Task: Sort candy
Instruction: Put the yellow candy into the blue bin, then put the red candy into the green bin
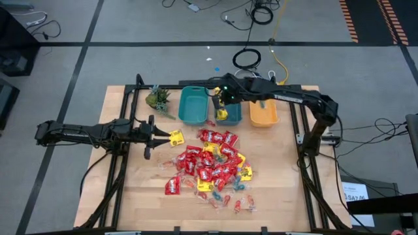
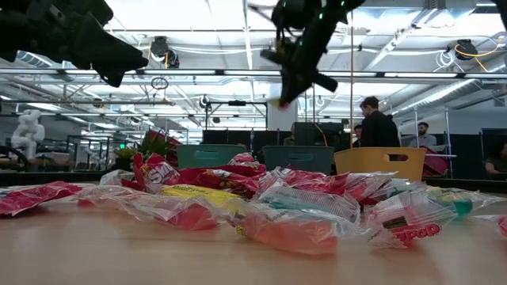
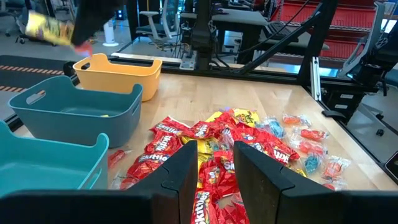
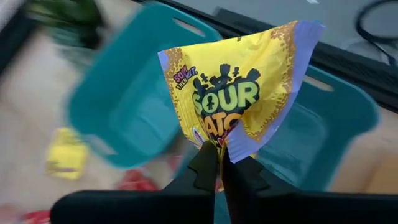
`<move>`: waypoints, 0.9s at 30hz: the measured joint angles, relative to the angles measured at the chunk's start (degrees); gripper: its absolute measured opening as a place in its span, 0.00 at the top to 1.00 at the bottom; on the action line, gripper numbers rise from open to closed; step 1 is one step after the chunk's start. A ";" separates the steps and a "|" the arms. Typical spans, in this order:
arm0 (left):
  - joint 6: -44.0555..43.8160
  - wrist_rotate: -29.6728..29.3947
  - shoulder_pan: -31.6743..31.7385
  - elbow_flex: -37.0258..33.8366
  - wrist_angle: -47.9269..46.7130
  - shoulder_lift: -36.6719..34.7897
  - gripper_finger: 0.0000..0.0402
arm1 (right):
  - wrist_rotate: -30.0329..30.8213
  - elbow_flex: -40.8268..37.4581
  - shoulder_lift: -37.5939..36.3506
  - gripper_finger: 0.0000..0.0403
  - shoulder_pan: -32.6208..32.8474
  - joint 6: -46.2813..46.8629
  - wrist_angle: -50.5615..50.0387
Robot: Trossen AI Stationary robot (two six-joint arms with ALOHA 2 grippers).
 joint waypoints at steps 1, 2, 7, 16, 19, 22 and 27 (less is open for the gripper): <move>0.02 0.00 -0.02 0.00 0.01 -0.01 0.72 | 0.01 0.00 0.83 0.96 -0.68 -0.05 -0.73; 0.00 0.00 -0.01 0.00 0.00 0.00 0.72 | 0.02 0.02 1.75 0.95 -1.25 0.01 -1.46; 0.00 0.00 -0.01 0.00 0.00 0.00 0.72 | -0.50 0.02 5.42 0.87 -3.45 -0.12 -6.07; 0.00 0.00 -0.02 0.00 0.01 0.00 0.72 | -0.30 0.02 5.63 0.64 -4.27 -0.36 -7.07; 0.00 0.00 -0.02 0.00 0.02 0.00 0.72 | -0.40 0.02 5.22 0.58 -4.23 -0.56 -7.61; 0.00 0.00 -0.02 0.00 0.02 -0.02 0.72 | -0.41 0.02 4.71 0.54 -4.17 -0.56 -8.55; 0.01 0.00 0.00 0.00 0.00 -0.01 0.72 | -0.28 0.02 3.04 0.50 -4.09 -0.18 -9.12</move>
